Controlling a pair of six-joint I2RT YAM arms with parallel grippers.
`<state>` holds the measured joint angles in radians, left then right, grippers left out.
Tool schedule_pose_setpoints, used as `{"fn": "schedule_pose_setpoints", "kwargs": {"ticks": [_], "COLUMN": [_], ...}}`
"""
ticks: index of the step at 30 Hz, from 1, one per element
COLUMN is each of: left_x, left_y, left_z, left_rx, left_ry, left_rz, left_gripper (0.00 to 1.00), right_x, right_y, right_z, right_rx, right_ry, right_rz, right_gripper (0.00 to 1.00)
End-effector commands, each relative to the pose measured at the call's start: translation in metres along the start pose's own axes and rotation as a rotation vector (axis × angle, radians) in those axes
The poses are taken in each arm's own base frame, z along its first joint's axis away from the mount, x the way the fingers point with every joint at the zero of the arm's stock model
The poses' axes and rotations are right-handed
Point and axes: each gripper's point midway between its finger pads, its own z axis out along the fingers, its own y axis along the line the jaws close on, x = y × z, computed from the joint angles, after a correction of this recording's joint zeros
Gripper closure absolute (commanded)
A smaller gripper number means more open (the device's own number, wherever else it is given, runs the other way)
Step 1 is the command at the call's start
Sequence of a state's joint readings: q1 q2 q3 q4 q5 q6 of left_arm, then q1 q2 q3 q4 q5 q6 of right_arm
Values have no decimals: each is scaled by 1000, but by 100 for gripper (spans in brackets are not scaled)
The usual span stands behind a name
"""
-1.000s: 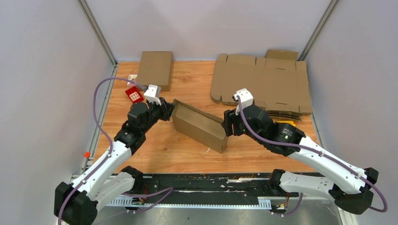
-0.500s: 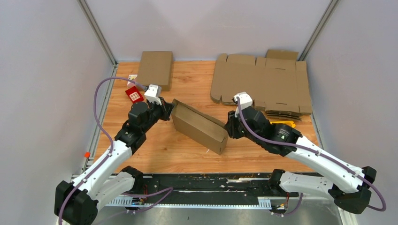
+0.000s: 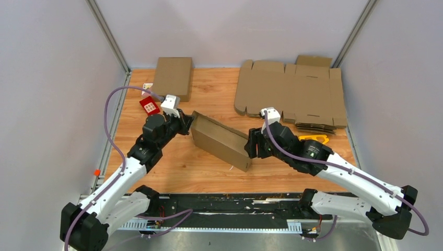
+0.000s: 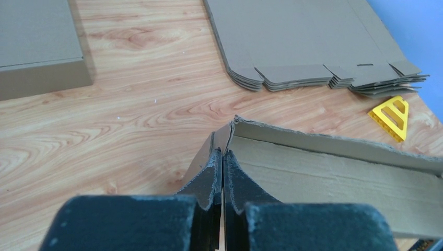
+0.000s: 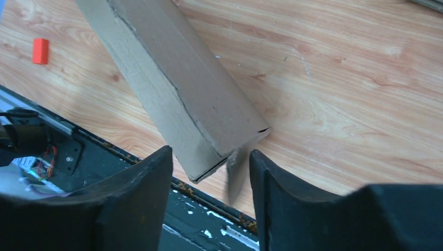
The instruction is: Fold the paper box
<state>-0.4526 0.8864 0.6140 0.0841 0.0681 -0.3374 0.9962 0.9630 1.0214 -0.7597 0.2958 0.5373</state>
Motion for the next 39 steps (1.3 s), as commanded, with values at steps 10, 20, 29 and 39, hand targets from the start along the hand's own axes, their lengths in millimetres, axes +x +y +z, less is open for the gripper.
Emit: {"fn": "schedule_pose_setpoints", "kwargs": {"ticks": [10,20,29,39], "left_x": [-9,-10,-9,-5], "left_y": [-2,-8,-9,-16], "left_z": [-18,-24,-27,-24], "left_rx": [-59,-58,-66,-56], "left_ry": [-39,-27,-25,-20], "left_rz": [-31,-23,-22,-4], "left_gripper": [100,100,100,100], "right_x": [-6,-22,-26,-35], "right_y": [-21,-19,-23,-16], "right_z": [-19,-5,1,-4], "right_rx": [92,129,164,199], "right_ry": [-7,-49,-62,-65], "right_rz": [-40,-46,16,389], "right_gripper": [64,80,99,100]}}
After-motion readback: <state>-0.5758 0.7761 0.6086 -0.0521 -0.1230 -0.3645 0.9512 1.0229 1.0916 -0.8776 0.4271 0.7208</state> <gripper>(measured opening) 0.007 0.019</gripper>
